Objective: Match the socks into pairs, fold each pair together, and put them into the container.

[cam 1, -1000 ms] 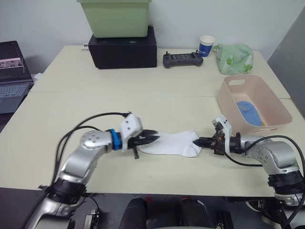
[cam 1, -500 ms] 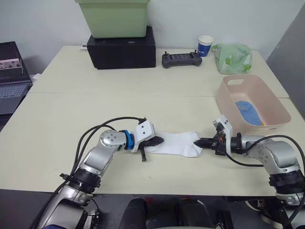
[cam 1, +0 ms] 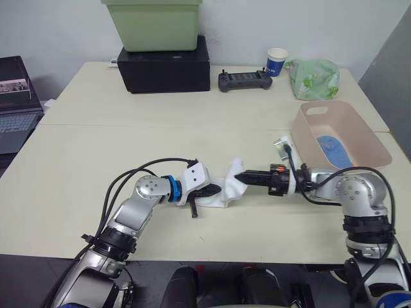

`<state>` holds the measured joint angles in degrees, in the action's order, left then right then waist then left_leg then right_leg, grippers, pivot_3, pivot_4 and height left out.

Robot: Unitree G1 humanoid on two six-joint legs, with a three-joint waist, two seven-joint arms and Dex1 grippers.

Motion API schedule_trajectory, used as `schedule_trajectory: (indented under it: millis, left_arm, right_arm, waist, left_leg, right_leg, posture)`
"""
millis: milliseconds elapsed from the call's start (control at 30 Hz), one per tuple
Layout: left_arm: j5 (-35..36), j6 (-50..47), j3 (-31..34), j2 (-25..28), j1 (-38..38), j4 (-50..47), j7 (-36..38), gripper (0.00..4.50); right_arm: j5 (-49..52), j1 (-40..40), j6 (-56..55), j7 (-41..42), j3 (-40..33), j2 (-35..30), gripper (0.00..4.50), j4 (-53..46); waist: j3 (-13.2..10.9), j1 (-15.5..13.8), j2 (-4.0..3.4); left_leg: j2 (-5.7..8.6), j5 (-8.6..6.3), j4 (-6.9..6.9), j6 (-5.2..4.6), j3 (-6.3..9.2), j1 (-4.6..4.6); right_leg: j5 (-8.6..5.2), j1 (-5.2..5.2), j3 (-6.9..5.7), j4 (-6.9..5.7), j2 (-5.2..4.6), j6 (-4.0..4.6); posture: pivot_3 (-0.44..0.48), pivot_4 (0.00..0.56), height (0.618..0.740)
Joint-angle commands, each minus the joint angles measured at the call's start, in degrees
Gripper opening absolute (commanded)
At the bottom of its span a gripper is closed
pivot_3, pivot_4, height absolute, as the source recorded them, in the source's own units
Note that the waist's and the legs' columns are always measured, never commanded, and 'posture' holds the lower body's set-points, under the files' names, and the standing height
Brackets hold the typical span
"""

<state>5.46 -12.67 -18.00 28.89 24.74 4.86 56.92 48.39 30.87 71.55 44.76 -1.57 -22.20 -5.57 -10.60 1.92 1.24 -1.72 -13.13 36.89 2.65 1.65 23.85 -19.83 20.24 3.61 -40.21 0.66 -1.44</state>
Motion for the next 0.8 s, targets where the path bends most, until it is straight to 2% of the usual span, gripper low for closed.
schedule_trajectory:
  millis: [33,200,433,567,800]
  left_arm:
    - [-0.7,-2.4,-1.0,0.2,-2.0,0.6,0.4,0.02]
    - [1.1,-4.6,0.9,1.2,-3.9,-2.6,0.8,0.02]
    - [2.9,-8.8,2.7,3.1,-5.4,-7.3,0.6,0.02]
    - [6.0,-14.1,5.3,4.1,-4.7,-10.6,0.6,0.0]
    - [10.8,-17.5,12.9,10.8,-4.8,-15.1,1.9,0.0]
  right_arm:
    - [-0.6,2.2,-1.9,-0.3,1.3,1.3,0.0,0.9]
    - [-3.5,2.9,-5.4,0.7,5.9,3.8,0.0,4.1]
    - [-4.7,3.3,-7.1,1.9,7.2,4.1,0.0,5.7]
    - [-4.7,3.8,-7.3,2.2,6.8,4.7,1.16,6.8]
    - [-1.8,5.1,-5.9,1.3,3.6,6.3,3.73,5.7]
  waist:
    - [0.0,0.0,0.0]
    - [0.0,0.2,-0.01]
    - [0.0,0.1,-0.01]
    - [0.0,0.1,-0.01]
    - [0.0,0.4,-0.03]
  left_leg:
    - [0.0,0.0,0.0,0.0,0.01,0.0]
    - [-0.03,0.0,-0.01,0.0,0.01,-0.01]
    - [-0.08,0.0,-0.03,0.0,0.06,0.0]
    - [-0.08,0.0,-0.03,0.0,0.06,0.0]
    - [-0.14,0.0,-0.04,0.0,0.05,0.09]
  right_leg:
    - [0.0,0.0,-0.01,0.0,0.0,0.0]
    - [0.0,0.01,0.0,0.0,0.0,0.0]
    - [0.0,0.03,-0.04,-0.01,-0.01,0.0]
    - [0.0,0.04,-0.04,-0.01,-0.01,0.0]
    - [0.0,0.21,-0.01,-0.11,-0.02,0.0]
  posture:
    - [0.0,0.15,0.74]
    - [0.0,0.15,0.74]
    - [0.0,0.15,0.74]
    - [0.0,0.15,0.74]
    - [0.0,0.15,0.74]
